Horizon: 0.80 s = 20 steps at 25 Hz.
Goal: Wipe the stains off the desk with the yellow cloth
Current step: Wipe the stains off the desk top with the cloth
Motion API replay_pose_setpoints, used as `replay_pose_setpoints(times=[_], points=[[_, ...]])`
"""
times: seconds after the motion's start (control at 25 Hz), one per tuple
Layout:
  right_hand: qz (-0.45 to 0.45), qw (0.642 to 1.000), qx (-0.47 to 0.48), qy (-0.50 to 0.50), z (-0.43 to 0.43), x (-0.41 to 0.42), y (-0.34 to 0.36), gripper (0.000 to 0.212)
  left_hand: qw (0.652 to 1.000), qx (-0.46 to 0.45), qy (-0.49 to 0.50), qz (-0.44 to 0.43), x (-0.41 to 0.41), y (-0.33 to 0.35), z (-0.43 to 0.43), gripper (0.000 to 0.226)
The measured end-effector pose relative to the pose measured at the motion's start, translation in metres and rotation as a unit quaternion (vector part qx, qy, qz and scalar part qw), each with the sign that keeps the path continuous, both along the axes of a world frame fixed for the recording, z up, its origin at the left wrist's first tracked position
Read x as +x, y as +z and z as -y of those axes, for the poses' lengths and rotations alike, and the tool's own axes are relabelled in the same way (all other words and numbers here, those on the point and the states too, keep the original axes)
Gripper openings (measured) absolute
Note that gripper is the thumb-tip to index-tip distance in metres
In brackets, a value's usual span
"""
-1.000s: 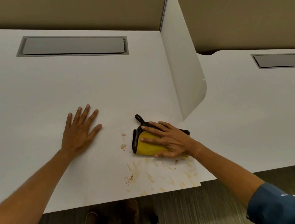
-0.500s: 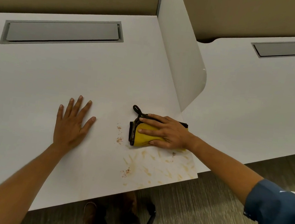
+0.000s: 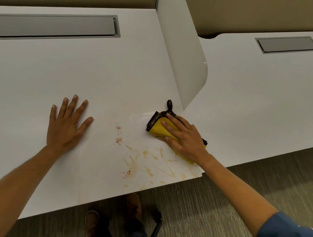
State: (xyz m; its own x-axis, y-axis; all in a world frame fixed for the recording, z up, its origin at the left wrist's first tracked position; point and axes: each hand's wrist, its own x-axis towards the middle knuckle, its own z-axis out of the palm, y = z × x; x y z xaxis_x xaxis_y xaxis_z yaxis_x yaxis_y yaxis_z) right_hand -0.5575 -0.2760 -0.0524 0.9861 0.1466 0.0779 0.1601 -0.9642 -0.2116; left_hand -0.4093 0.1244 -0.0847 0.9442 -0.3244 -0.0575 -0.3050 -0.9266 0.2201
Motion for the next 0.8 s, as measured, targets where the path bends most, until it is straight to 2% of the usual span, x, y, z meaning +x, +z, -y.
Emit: replay_pose_setpoints(times=[0.32, 0.64, 0.8], points=[[-0.017, 0.978, 0.02, -0.208, -0.038, -0.045, -0.005, 0.055, 1.0, -0.002, 0.0, -0.004, -0.001, -0.001, 0.0, 0.067], [-0.039, 0.946, 0.038, -0.32, -0.097, -0.07, 0.0, 0.054, 1.0, -0.01, -0.004, 0.0, -0.002, 0.001, 0.001, 0.069], [-0.053, 0.914, 0.04, -0.401, -0.141, -0.072, 0.001, 0.057, 1.0, -0.01, -0.005, -0.002, -0.004, 0.004, 0.002, 0.07]])
